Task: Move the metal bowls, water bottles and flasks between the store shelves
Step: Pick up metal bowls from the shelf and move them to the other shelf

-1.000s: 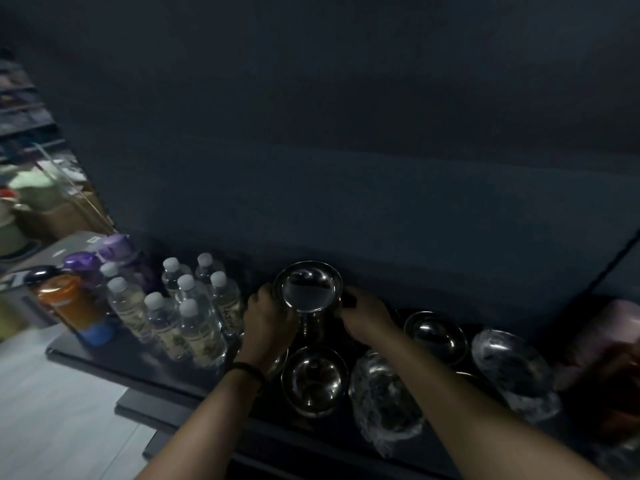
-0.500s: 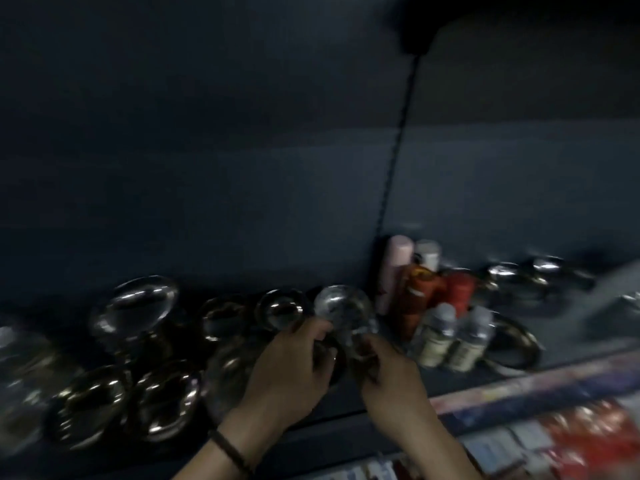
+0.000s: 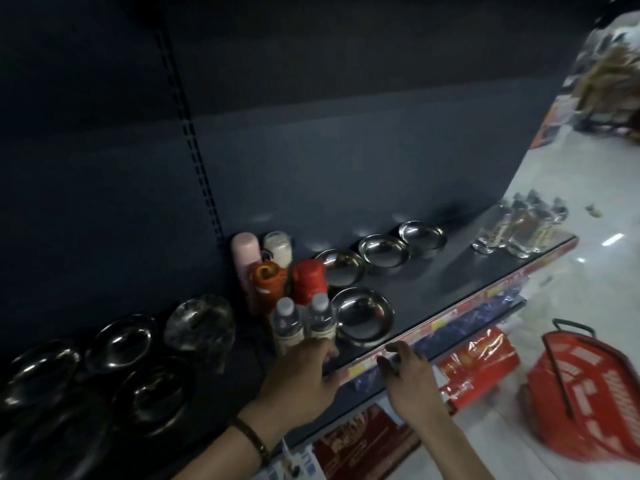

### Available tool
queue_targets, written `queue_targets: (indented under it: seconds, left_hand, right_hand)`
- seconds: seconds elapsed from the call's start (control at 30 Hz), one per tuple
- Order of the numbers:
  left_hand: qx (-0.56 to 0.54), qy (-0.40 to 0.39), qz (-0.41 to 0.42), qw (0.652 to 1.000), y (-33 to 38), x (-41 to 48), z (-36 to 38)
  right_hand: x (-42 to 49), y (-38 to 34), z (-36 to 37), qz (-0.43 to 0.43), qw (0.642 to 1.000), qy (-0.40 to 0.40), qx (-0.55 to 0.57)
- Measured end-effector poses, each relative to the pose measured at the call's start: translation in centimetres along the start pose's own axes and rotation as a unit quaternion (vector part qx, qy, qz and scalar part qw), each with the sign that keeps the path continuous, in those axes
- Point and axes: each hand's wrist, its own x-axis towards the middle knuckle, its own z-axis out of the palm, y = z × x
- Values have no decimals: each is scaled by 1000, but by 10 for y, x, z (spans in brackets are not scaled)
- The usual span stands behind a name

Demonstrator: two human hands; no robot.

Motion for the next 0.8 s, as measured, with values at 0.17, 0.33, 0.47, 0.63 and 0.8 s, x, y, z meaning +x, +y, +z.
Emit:
queue_targets:
  seconds: [0.17, 0.33, 0.47, 0.63, 0.8]
  left_hand:
    - [27, -15, -48, 998, 20, 32, 33]
    - [61, -28, -95, 993, 26, 45, 50]
    - [43, -29, -128, 990, 30, 52, 58]
    - [41, -38, -149, 987, 33, 59, 60]
    - [-4, -36, -203, 978, 33, 59, 59]
  right_hand:
    - [44, 36, -4, -17, 1000, -16, 3]
    - [80, 51, -3, -85, 990, -99, -58]
    - [99, 62, 9, -104, 989, -96, -42]
    - [104, 62, 16, -11, 992, -44, 114]
    - [96, 59, 9, 87, 971, 13, 223]
